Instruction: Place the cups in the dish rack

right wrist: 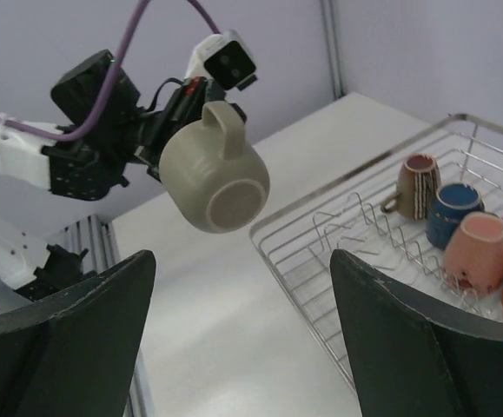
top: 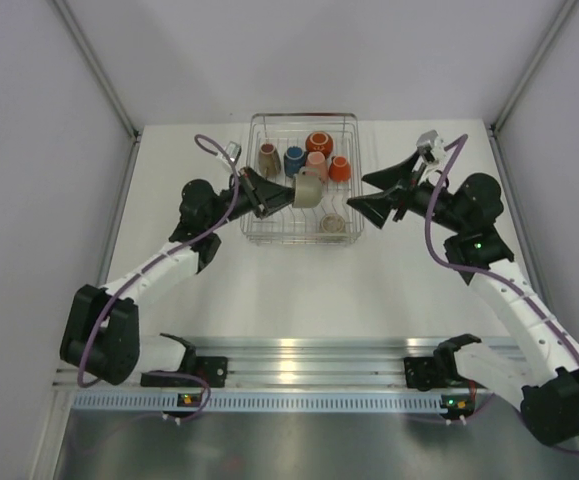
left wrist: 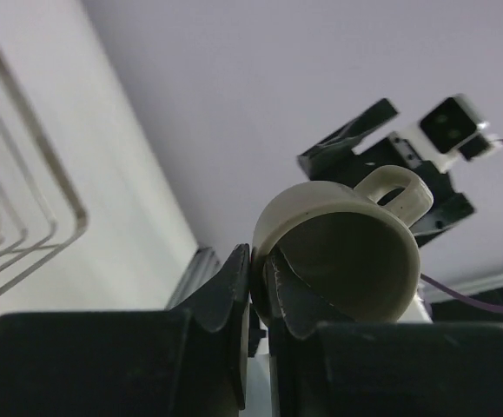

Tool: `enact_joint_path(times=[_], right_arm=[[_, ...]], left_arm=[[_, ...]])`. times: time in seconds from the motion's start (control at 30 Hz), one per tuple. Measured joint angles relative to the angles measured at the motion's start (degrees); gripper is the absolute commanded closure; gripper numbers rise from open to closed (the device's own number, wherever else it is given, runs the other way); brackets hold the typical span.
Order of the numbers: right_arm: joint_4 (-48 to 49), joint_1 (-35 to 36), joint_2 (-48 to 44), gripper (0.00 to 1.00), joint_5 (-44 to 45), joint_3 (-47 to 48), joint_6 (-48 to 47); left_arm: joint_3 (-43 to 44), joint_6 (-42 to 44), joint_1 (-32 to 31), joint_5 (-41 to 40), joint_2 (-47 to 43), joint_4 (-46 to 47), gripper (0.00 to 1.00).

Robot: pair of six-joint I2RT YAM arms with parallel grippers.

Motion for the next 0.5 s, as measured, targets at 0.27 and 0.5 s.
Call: enact_joint_path(times=[0.27, 0.5], right_arm=[[11.37, 5.38, 2.27, 0.18, -3.23, 0.02, 3.69], [13.49, 9.29, 4.76, 0.18, -3.76, 1.22, 4.22]], left_arm=[[-0.33, -19.32, -0.92, 4.79, 6.1, 27.93, 1.0], [-0.44, -22.97, -3.13, 5.79, 6.49, 32.85, 1.0]])
